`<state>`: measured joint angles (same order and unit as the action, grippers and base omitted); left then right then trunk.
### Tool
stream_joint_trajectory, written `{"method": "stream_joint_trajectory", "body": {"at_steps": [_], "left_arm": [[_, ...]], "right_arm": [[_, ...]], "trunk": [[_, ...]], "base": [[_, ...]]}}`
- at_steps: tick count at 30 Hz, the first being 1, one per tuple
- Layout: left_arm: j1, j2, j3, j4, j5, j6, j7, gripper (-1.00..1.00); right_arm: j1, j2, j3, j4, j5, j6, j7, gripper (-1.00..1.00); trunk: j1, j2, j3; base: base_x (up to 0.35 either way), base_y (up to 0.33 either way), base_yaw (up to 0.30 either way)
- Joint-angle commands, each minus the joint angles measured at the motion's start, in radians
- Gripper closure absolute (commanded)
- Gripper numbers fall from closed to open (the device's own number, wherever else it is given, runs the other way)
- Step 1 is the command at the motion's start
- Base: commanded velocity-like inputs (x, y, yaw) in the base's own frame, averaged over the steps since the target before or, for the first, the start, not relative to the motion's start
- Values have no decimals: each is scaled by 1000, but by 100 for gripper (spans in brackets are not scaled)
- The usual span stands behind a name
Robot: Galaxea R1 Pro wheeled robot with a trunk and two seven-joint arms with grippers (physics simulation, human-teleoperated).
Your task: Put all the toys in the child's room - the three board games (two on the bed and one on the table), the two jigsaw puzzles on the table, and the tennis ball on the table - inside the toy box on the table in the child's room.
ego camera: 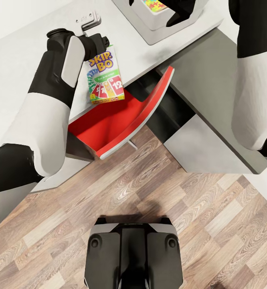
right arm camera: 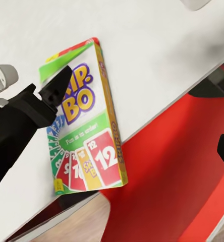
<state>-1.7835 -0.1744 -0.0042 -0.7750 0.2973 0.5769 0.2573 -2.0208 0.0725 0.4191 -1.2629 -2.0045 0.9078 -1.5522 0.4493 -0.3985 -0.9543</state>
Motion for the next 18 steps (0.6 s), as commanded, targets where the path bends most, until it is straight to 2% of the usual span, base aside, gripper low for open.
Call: {"method": "stream_joint_trajectory", "body": {"at_steps": [1,5,10,18], "left_arm": [[0,0,-1,0,11,8,8,-100],[0,0,0,1,11,16,8,-100],[2,0,-2,2,11,19,8,-100],[3,0,-5,6,11,33,7,-100]], "right_arm": [[-1,1,10,1,-6,7,-9,-100],[4,5,24,1,12,3,-9,-100],[5,1,22,-4,35,4,-10,-100],[2,0,20,-8,42,2,-13,-100]], "trunk": [[1,-1,0],[1,-1,6],[1,-1,14],[1,-1,27]], "base": [[0,0,0],[0,0,0],[0,0,0],[0,0,0]]}}
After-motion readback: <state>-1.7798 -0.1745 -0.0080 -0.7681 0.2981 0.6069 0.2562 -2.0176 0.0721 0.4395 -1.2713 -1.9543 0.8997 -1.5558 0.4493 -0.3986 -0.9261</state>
